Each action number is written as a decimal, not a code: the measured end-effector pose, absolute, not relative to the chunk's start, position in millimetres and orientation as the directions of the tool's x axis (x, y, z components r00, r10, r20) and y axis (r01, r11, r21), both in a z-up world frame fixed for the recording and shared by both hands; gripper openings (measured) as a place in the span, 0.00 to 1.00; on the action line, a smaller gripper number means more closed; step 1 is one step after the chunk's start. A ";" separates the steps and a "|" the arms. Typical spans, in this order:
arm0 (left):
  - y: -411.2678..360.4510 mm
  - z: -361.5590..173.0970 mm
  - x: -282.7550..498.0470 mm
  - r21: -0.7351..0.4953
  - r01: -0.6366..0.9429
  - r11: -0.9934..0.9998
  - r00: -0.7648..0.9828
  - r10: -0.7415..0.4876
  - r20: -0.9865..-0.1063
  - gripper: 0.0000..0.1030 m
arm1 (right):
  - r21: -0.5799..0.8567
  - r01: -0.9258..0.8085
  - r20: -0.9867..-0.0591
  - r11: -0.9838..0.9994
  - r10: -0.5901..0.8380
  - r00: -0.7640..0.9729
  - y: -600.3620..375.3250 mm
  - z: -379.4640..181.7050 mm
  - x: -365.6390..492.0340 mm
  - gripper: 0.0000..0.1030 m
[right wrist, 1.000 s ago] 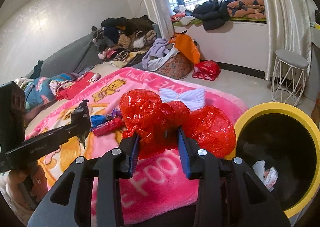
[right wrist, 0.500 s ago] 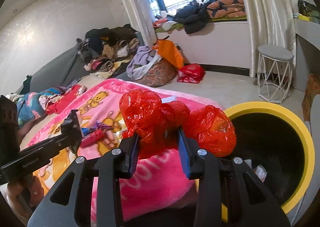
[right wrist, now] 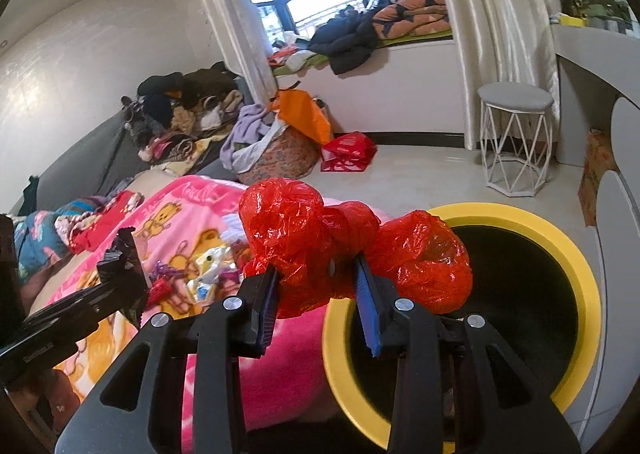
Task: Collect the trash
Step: 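Carry both items over the yellow bin and open both tools to drop them, then move both tools back over the remaining wrappers on the blanket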
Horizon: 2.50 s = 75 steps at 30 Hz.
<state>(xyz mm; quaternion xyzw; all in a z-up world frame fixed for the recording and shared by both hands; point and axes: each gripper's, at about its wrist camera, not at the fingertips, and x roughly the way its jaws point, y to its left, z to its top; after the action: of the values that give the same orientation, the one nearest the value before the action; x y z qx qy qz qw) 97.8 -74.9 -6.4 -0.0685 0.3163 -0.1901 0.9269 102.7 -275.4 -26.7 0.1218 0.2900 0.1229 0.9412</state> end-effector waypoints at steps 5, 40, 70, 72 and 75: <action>-92.2 -5.5 104.4 -0.246 0.340 0.908 0.715 -0.420 -0.559 0.21 | 0.307 -0.120 -0.522 0.944 0.272 0.808 -289.9 -30.8 103.3 0.32; -195.6 -51.7 152.1 -0.204 0.495 0.845 0.569 -0.492 -0.659 0.21 | 0.426 0.117 -0.583 0.897 0.173 0.794 -379.7 -65.0 113.5 0.32; -169.7 -57.0 159.1 -0.253 0.379 0.890 0.616 -0.447 -0.649 0.89 | 0.433 0.168 -0.580 0.886 0.131 0.804 -388.0 -63.3 113.9 0.62; -161.6 -54.0 156.3 -0.248 0.359 0.900 0.632 -0.430 -0.645 0.90 | 0.403 0.157 -0.575 0.902 0.116 0.810 -381.6 -58.9 113.6 0.66; -147.9 -49.4 152.5 -0.239 0.327 0.914 0.657 -0.401 -0.639 0.90 | 0.366 0.140 -0.565 0.920 0.100 0.819 -372.7 -54.1 113.0 0.68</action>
<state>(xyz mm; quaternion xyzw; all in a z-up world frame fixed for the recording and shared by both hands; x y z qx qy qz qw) 152.5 -147.9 -49.4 -0.0514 0.3627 -0.2003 0.9087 113.0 -372.7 -54.1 0.1999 0.3004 -0.0109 0.9326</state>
